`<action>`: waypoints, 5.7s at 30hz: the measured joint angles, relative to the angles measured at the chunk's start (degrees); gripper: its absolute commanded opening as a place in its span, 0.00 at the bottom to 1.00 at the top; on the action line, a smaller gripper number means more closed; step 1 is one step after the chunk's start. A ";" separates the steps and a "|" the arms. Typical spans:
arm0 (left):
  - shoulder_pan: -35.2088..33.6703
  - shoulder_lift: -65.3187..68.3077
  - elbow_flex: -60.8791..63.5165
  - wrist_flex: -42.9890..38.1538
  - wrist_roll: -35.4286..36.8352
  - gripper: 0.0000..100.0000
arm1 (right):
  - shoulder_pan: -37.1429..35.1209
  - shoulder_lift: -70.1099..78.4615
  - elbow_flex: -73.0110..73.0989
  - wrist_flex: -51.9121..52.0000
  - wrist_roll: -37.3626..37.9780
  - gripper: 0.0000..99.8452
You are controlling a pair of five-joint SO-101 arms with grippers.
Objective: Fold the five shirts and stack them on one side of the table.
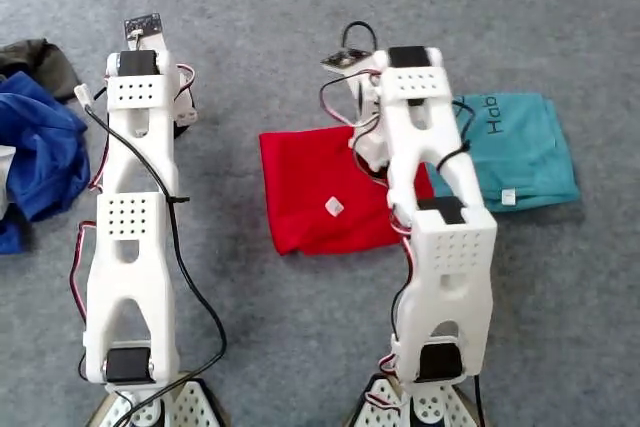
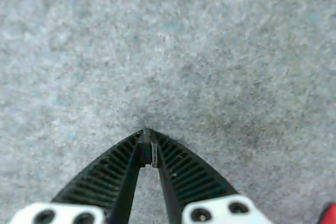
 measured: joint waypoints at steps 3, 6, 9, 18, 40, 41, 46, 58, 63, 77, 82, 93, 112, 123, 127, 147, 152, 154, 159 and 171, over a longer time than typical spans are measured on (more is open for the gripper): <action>0.00 0.00 0.00 0.00 0.00 0.03 | 1.93 0.00 1.49 1.67 0.00 0.02; 0.00 0.00 0.00 0.00 0.00 0.03 | 4.40 0.00 5.80 1.93 1.67 0.01; -0.09 0.00 0.00 -0.44 0.00 0.03 | 7.91 -1.23 11.43 1.93 2.55 0.01; -0.09 0.00 0.00 -0.62 0.00 0.03 | 16.26 -24.70 31.03 0.97 6.15 0.01; -0.09 0.00 0.00 -0.62 0.00 0.03 | 7.30 -29.19 40.88 -24.44 -3.52 0.01; -0.18 0.00 0.00 -0.62 0.00 0.03 | 7.30 -29.19 40.35 -21.71 -3.52 0.01; -0.18 0.00 0.00 -0.62 0.00 0.03 | 7.82 -30.51 42.02 -14.68 0.00 0.01; 0.35 0.09 -0.88 0.53 -1.76 0.03 | 16.35 -36.31 56.26 -28.40 4.40 0.02; 7.30 -0.70 -9.32 4.84 -6.33 0.03 | 19.52 -41.93 48.35 -18.99 4.04 0.02; 26.29 -5.27 -7.21 5.63 -6.86 0.03 | 22.24 -49.85 56.35 -22.68 0.00 0.02; 23.56 1.05 -6.68 5.45 -6.86 0.03 | 15.82 -49.85 62.15 -28.75 -4.04 0.02; 21.71 5.36 -10.90 5.01 -4.92 0.03 | 13.36 -49.67 76.57 -47.30 -8.97 0.02; 16.97 -6.95 -11.25 5.54 -7.82 0.03 | 14.77 -58.20 59.08 -23.12 -6.77 0.02; 12.66 -23.74 12.40 5.54 -10.64 0.03 | 14.86 -65.67 69.89 -22.07 -10.55 0.02; 11.78 -28.92 21.71 5.54 -11.16 0.03 | 14.86 -70.51 71.65 -22.42 -10.55 0.02; 3.25 -58.64 80.97 -12.66 -16.09 0.03 | 13.45 -72.44 76.66 -25.23 -29.01 0.26; 2.11 -64.09 97.85 -22.95 -16.53 0.03 | 6.68 -62.07 75.43 -30.42 -40.00 0.26; 0.79 -64.79 101.10 -25.14 -16.53 0.03 | 4.66 -57.93 72.09 -32.26 -44.66 0.26; -3.08 -64.88 104.09 -27.43 -16.53 0.03 | 2.55 -48.79 65.76 -33.49 -51.60 0.26; -5.89 -64.88 105.76 -29.27 -19.08 0.03 | 2.64 -40.97 62.07 -33.49 -54.07 0.47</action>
